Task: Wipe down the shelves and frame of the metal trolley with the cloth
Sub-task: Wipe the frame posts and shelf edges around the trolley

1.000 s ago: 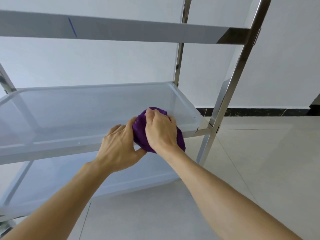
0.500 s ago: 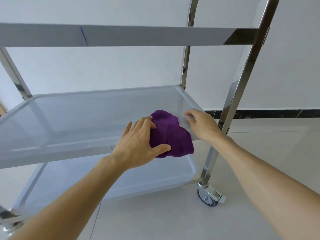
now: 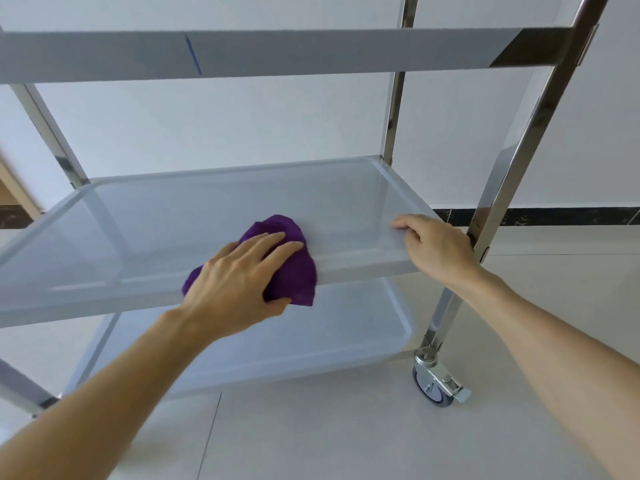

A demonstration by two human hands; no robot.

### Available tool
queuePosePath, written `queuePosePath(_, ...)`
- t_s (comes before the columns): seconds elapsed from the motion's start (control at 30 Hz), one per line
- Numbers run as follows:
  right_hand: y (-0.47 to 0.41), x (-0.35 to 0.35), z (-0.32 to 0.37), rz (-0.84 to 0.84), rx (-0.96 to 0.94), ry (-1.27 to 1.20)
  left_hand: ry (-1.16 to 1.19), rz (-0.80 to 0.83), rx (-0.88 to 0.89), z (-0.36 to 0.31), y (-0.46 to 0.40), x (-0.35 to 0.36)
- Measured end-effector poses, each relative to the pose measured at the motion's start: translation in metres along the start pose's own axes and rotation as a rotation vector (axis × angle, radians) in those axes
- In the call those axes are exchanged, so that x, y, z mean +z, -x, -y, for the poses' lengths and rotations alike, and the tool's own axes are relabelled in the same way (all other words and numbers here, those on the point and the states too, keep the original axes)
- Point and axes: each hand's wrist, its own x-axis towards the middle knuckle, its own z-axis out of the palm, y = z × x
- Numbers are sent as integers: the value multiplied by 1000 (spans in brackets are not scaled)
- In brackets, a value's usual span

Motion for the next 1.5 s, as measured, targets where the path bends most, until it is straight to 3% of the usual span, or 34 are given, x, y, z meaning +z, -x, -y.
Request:
queuePosePath(0.13,1,3,2,-16,-9,19,-8,38,-195,56,44,-17)
queuePosePath(0.27,2,2,17,12,3,66,29,-27,-272,58,53,-14)
queuePosePath(0.37,3,9,60,39,-47,139,53,-57,-270,54,51,-10)
queuePosePath(0.5,10,48,146,126,-319,79,71,-72,-278,52,51,-7)
queuePosePath(0.63,11,82,195,226,-336,92,53,-74,-263,50,52,-4)
queuePosePath(0.9,11,82,176,340,-287,152,33,-125,-172,61,70,-8)
queuePosePath(1.2,15,57,141,369,-288,209,-78,-109,-293,140,150,-35)
queuePosePath(1.5,19,56,138,333,-267,206,-1,-138,-272,134,152,-28)
